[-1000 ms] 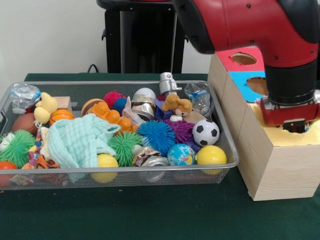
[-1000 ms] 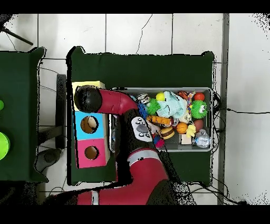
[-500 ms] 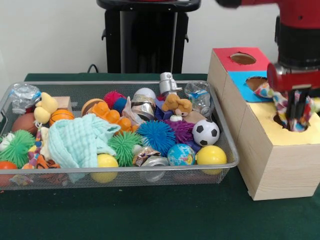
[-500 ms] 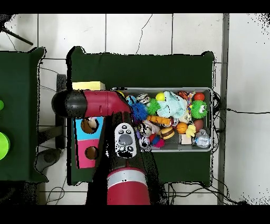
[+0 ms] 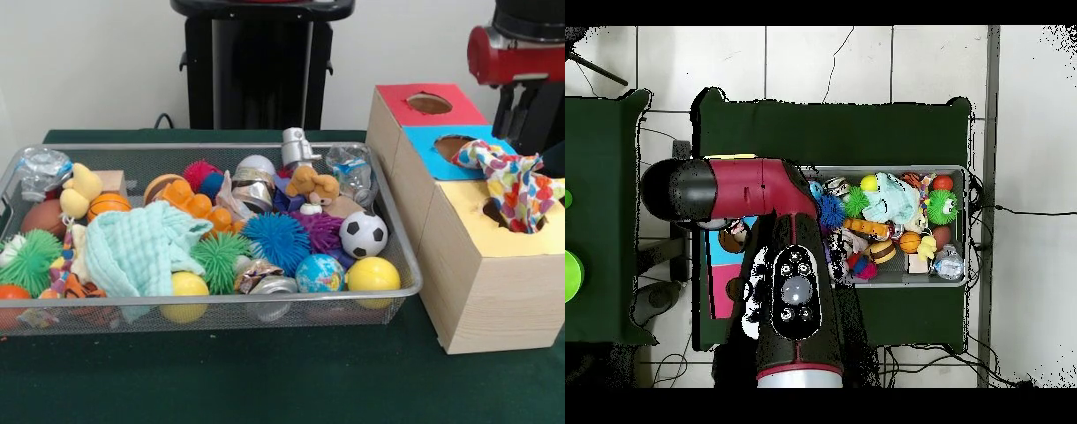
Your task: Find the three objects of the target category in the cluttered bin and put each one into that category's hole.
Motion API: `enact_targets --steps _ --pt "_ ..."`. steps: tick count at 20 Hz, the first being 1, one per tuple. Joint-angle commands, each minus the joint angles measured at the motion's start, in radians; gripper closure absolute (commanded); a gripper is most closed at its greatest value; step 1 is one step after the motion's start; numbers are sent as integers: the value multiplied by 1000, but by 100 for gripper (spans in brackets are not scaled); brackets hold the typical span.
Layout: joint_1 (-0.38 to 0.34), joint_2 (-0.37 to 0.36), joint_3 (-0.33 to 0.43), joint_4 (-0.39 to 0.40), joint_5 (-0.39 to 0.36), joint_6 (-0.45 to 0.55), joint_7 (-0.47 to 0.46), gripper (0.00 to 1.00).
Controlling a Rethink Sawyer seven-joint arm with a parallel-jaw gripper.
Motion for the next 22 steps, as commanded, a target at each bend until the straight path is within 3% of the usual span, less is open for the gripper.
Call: enact_targets --steps 1,9,22 --pt "-18 8 -6 -20 -66 76 66 100" --pt "-9 19 5 -43 -68 92 90 100" --pt "25 159 10 -28 -78 -134 162 100"
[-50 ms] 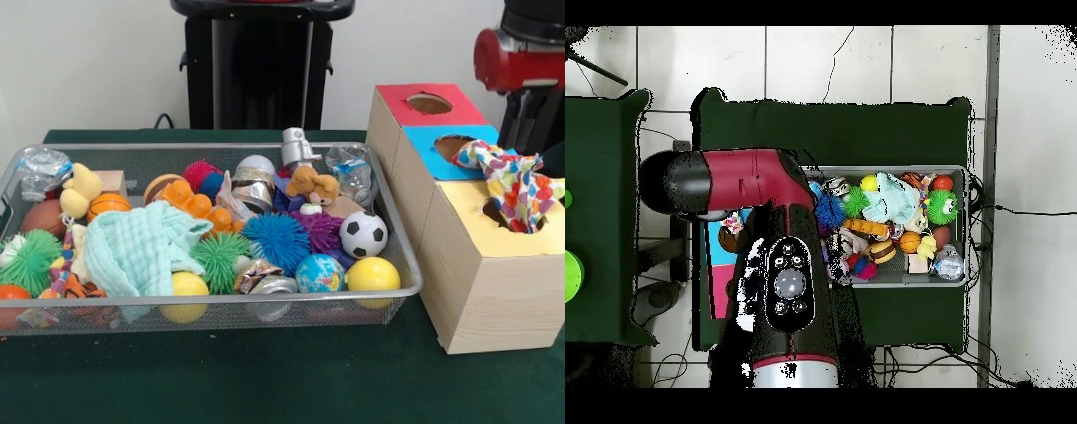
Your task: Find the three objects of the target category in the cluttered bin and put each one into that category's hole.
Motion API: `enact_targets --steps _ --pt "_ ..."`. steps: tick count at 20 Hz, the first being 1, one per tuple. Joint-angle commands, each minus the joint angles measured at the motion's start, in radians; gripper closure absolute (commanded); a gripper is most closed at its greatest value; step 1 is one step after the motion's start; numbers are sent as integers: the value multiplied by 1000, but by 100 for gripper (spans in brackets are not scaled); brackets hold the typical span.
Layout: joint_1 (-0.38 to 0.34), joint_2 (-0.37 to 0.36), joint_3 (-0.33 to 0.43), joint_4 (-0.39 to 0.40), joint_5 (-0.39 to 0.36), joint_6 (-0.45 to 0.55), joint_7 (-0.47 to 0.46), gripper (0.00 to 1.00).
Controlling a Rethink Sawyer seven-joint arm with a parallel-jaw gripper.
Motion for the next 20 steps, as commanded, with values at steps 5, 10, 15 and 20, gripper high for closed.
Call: enact_targets --steps 5,10,15,20 --pt "29 127 -1 66 -34 -128 182 100" --pt "37 159 -1 82 -18 -158 187 100" --pt "58 156 -10 102 5 -156 217 100" --pt "67 172 1 104 35 -169 238 100"
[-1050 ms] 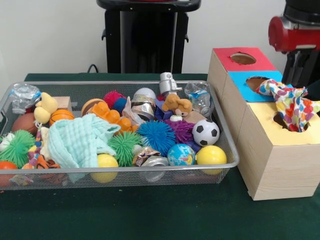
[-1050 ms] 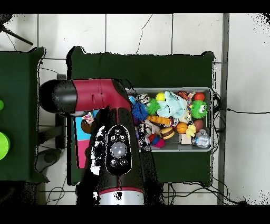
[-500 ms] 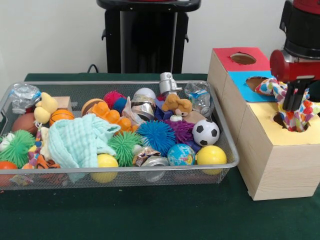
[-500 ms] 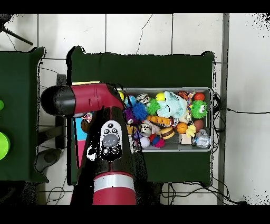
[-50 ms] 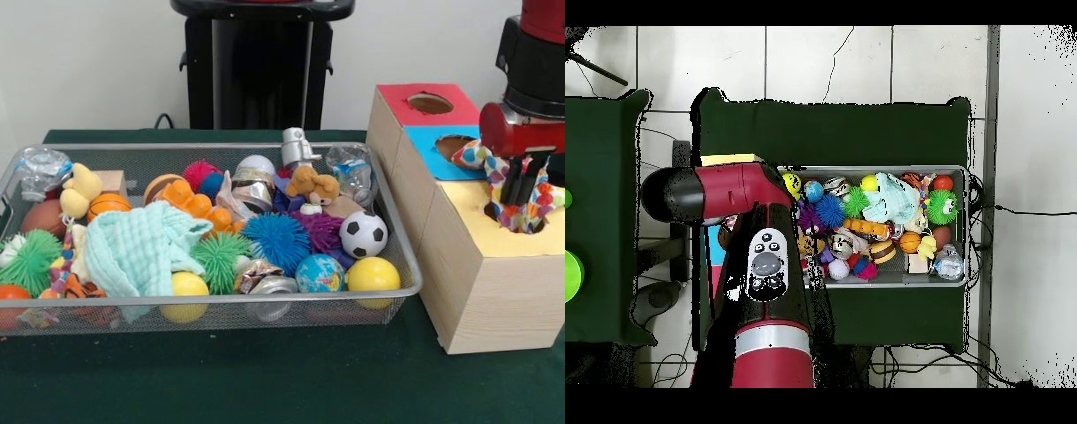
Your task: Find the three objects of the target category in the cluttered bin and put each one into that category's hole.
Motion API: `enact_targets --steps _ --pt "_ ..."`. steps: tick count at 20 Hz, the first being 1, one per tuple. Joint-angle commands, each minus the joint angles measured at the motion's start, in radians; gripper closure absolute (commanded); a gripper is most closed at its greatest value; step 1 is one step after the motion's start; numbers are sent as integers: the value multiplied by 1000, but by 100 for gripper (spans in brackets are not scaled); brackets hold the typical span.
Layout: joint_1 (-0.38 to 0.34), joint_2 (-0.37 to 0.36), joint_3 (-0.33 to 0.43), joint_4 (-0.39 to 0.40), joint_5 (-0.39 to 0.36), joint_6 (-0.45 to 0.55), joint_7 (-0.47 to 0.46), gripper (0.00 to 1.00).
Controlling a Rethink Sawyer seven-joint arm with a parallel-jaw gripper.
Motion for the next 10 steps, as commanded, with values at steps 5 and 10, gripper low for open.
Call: enact_targets --steps 5,10 --pt "17 121 27 64 39 -104 238 100" --pt "25 178 16 15 29 -193 231 100"
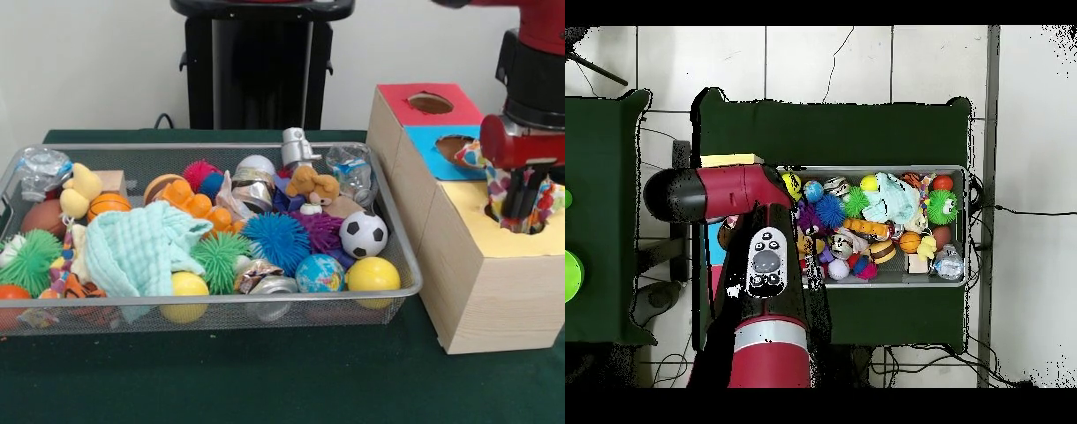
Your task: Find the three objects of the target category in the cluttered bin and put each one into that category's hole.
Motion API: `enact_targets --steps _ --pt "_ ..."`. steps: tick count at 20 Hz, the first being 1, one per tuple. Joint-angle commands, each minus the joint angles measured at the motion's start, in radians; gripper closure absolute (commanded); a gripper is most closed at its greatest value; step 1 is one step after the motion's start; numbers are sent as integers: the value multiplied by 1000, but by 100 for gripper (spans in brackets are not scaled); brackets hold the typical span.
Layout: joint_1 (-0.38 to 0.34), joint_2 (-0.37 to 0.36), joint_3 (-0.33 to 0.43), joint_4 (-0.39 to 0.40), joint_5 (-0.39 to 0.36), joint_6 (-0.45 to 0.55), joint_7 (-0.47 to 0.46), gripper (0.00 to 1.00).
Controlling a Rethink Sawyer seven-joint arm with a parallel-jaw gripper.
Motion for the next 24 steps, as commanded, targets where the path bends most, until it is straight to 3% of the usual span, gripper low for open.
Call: enact_targets --steps 1,14,21,24 --pt "22 160 20 9 5 -140 233 100" --pt "-14 275 70 -36 58 -258 176 100" --pt "-24 276 72 -46 56 -254 150 100" --pt "-19 210 47 -20 42 -178 128 100"
